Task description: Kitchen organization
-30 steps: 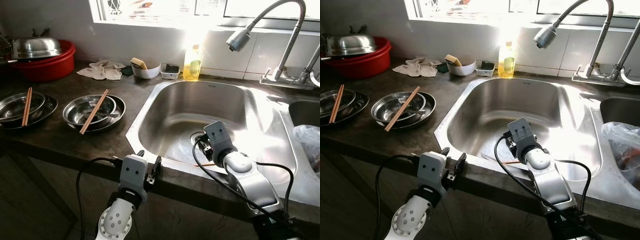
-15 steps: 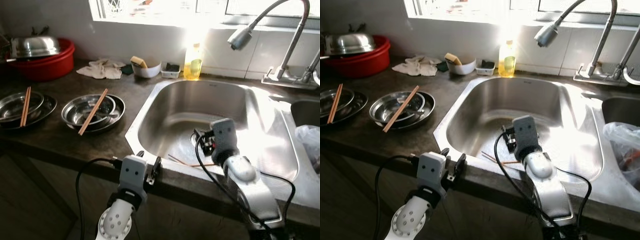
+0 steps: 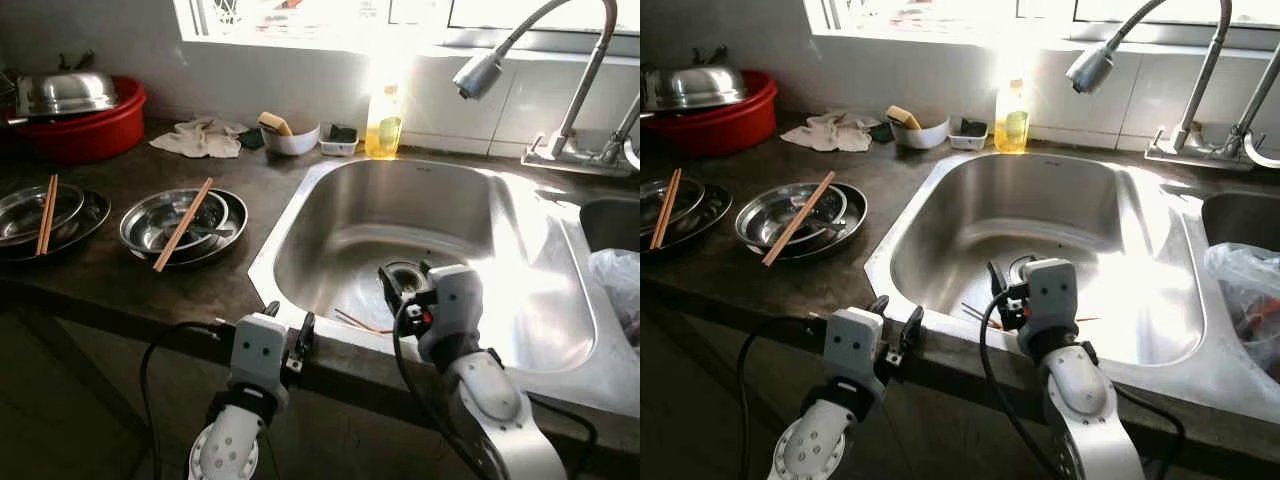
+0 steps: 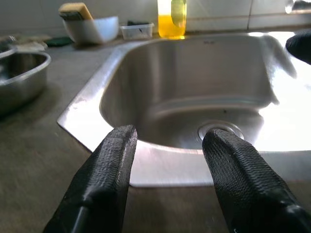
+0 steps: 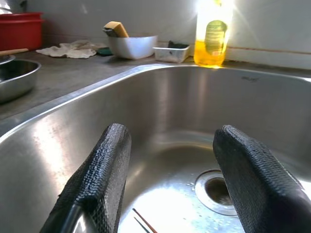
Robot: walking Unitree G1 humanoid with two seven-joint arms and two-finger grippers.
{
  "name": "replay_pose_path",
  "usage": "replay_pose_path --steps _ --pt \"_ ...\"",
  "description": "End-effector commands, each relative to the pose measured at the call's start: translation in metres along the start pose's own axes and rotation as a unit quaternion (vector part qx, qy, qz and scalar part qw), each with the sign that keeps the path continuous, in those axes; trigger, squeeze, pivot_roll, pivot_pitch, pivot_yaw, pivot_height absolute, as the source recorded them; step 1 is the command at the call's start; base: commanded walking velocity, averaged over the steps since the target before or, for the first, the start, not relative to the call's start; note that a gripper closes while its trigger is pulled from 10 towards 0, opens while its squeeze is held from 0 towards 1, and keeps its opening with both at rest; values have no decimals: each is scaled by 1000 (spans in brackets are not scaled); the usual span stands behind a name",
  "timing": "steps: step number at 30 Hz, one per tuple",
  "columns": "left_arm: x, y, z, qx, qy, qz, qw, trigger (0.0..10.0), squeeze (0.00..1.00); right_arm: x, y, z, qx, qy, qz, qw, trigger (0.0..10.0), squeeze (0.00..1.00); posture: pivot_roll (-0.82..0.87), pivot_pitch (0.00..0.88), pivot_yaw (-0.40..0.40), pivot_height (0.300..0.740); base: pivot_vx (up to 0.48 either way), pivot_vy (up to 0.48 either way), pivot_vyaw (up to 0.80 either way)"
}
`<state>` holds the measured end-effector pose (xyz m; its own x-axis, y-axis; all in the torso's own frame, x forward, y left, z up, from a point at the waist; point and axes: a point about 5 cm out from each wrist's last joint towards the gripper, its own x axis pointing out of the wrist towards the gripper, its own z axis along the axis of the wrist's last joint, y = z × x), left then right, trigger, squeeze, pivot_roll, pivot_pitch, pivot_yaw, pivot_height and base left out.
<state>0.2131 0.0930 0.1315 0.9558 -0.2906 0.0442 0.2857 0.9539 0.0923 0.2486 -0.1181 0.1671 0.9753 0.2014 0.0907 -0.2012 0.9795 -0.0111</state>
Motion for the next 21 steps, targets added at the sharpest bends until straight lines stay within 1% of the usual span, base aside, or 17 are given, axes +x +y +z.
replay_pose_path --steps 1,6,7,10,15,21 --pt "-2 -2 5 1 -10 -5 1000 10000 0 -4 1 7 -5 -22 3 1000 10000 0 66 58 -1 740 0 0 0" --pt "-3 -1 6 11 -10 -10 1000 10000 0 -7 -1 8 0 -25 9 1000 10000 0 63 48 -4 740 0 0 0" --pt "-2 -2 11 28 -22 -19 999 10000 0 -8 0 9 3 -27 11 1000 10000 0 61 48 -2 740 0 0 0" --pt "0 -4 16 29 -31 -23 999 10000 0 -10 1 12 10 -30 12 999 10000 0 65 43 -3 740 0 0 0" --pt "-2 -4 8 26 -15 -20 999 10000 0 -9 3 12 10 -33 17 999 10000 0 59 40 1 740 0 0 0" --pt "-4 -4 4 25 -7 -21 999 10000 0 -9 5 12 10 -32 24 999 10000 0 60 46 0 740 0 0 0"
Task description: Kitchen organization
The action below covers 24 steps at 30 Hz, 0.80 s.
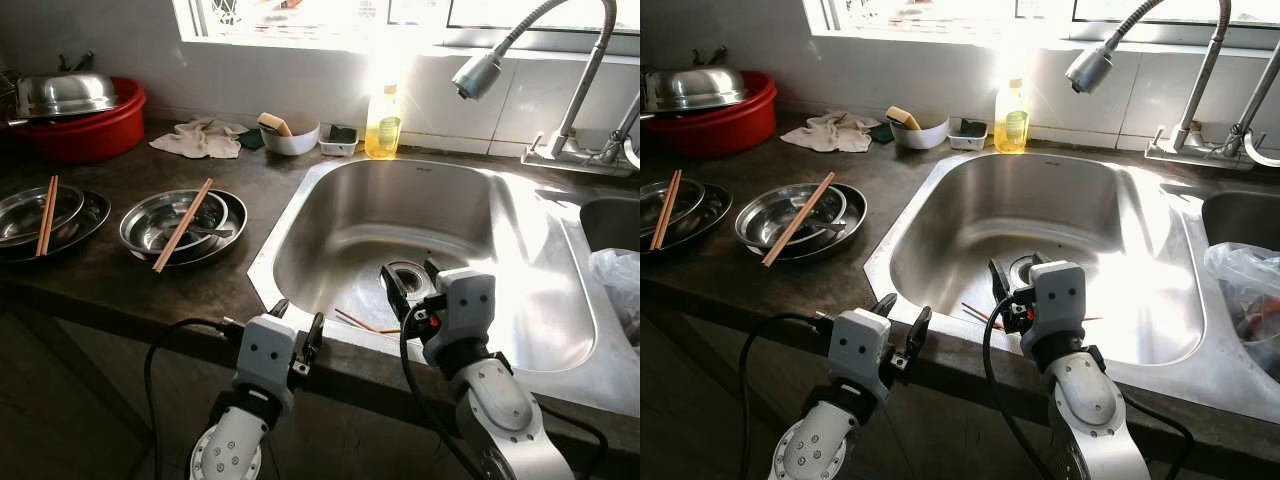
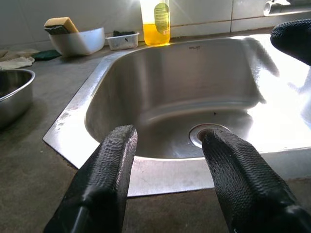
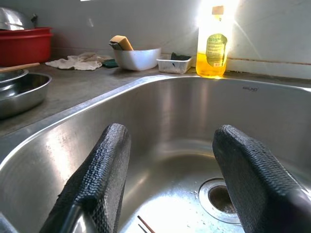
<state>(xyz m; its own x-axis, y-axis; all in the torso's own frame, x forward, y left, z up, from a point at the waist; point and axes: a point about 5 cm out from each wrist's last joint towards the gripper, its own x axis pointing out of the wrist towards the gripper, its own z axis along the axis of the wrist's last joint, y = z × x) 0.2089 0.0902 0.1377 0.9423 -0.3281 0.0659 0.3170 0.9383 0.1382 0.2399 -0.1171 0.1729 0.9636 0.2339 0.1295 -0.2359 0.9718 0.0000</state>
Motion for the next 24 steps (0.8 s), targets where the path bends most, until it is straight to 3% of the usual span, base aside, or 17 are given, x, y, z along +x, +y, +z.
replay_pose_path --steps 1,14,24 --pt "-1 -1 -3 2 6 -2 1000 10000 0 -1 2 6 2 -12 7 1000 10000 0 60 46 0 740 0 0 0" --pt "-2 -1 -5 1 9 5 1000 10000 0 3 3 4 -4 -7 17 1000 10000 0 63 52 -6 740 0 0 0" --pt "-2 -1 -5 -4 8 4 1000 10000 0 2 4 3 -6 -3 15 1000 10000 0 58 59 -7 740 -261 0 0"
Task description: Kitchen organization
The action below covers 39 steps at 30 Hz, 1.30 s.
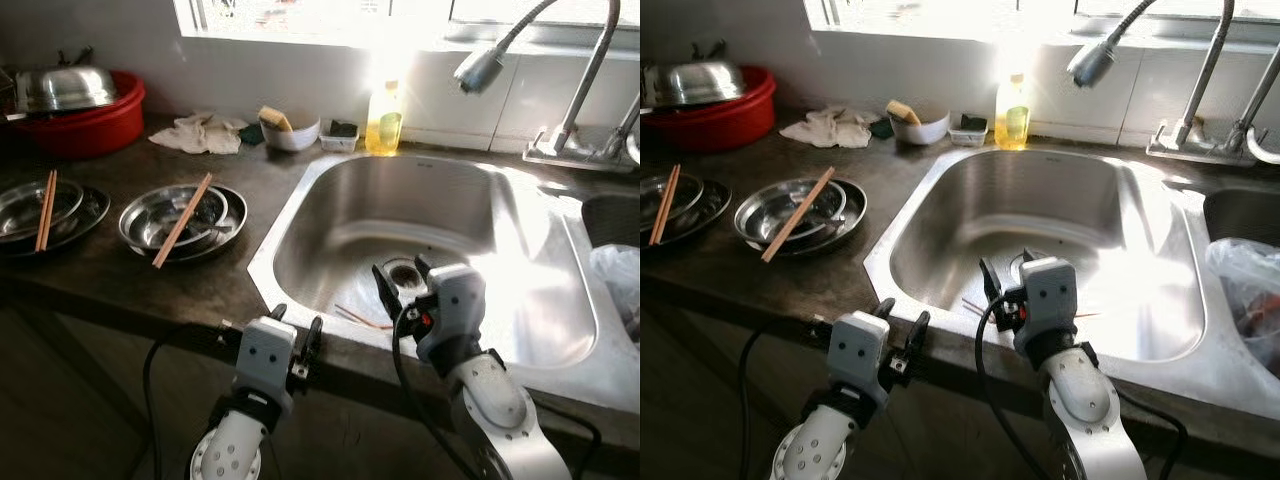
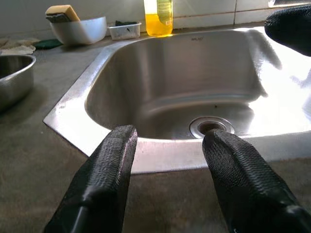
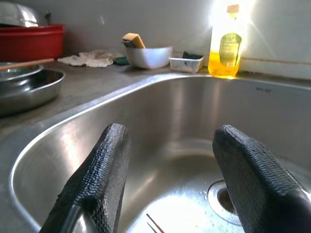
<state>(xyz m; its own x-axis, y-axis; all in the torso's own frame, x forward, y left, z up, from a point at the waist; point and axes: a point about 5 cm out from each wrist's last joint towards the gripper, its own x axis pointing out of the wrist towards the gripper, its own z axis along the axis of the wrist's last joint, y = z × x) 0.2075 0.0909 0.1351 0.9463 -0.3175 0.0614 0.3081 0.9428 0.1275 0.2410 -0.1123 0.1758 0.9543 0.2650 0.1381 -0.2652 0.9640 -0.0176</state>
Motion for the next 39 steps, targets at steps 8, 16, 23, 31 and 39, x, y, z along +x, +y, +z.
replay_pose_path --steps 8,16,23,31,39 --pt "-1 -2 -3 -1 6 0 1000 10000 0 0 -3 -2 -3 9 -2 1000 10000 0 57 60 -10 740 -289 0 0" --pt "-1 -2 -3 -1 5 0 1000 10000 0 1 -2 -2 -4 9 -7 1000 10000 0 59 64 -11 740 -299 0 0" --pt "0 -2 -3 0 6 0 1000 10000 0 2 -4 -2 -7 10 -12 1000 10000 0 59 64 -8 740 -299 0 0" --pt "-1 -2 -4 1 6 0 1000 10000 0 2 -4 -2 -8 10 -13 1000 10000 0 60 61 -8 740 -300 0 0" --pt "-1 -2 -4 2 6 -2 1000 10000 0 2 -4 -4 -9 13 -14 1000 10000 0 60 58 -6 740 -305 0 0"
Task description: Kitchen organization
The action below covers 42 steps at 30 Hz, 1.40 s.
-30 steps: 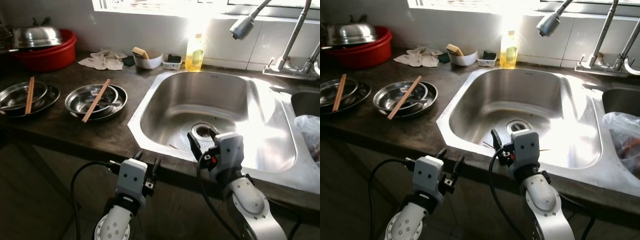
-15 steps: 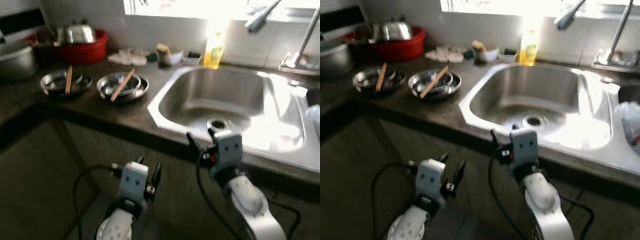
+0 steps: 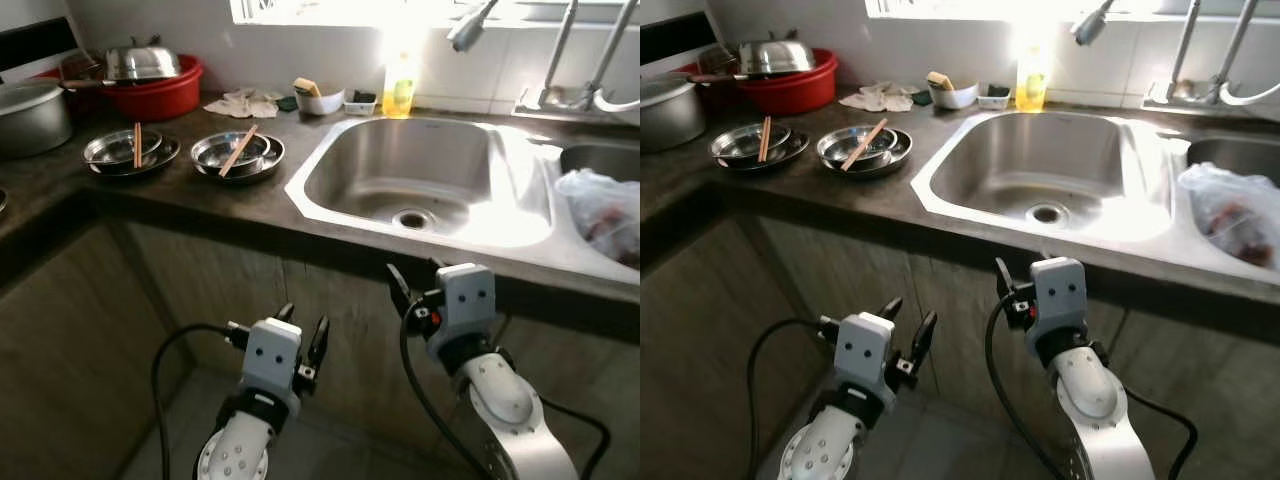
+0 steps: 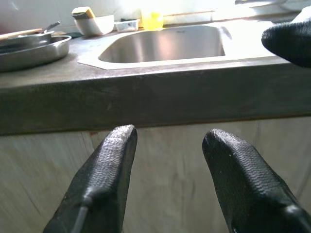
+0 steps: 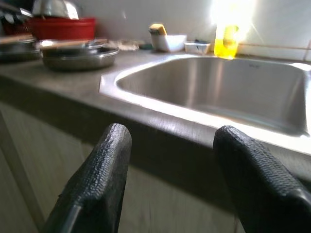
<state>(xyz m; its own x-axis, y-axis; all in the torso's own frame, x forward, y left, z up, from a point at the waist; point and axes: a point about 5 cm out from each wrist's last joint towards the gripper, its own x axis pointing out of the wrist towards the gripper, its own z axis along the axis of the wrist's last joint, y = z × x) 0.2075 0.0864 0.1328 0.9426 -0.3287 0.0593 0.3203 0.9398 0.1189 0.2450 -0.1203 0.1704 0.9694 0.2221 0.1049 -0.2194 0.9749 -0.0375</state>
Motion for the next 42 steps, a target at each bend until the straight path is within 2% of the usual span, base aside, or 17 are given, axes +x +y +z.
replay_pose_path --steps 1,21,37,42 --pt "-2 3 -2 7 6 4 1000 10000 0 1 4 1 3 -3 8 1000 10000 0 60 58 -6 740 -307 0 0" --pt "-4 0 -2 4 9 2 1000 10000 0 -1 6 -6 -3 12 13 1000 10000 0 79 53 -9 740 -299 0 0" --pt "-3 1 -4 -7 19 13 1000 10000 0 -3 6 -9 -18 19 17 1000 10000 0 78 70 -17 740 0 0 0" --pt "-2 1 -3 -4 18 10 1000 10000 0 -4 8 -9 -22 18 23 999 10000 0 73 72 -15 740 0 0 669"
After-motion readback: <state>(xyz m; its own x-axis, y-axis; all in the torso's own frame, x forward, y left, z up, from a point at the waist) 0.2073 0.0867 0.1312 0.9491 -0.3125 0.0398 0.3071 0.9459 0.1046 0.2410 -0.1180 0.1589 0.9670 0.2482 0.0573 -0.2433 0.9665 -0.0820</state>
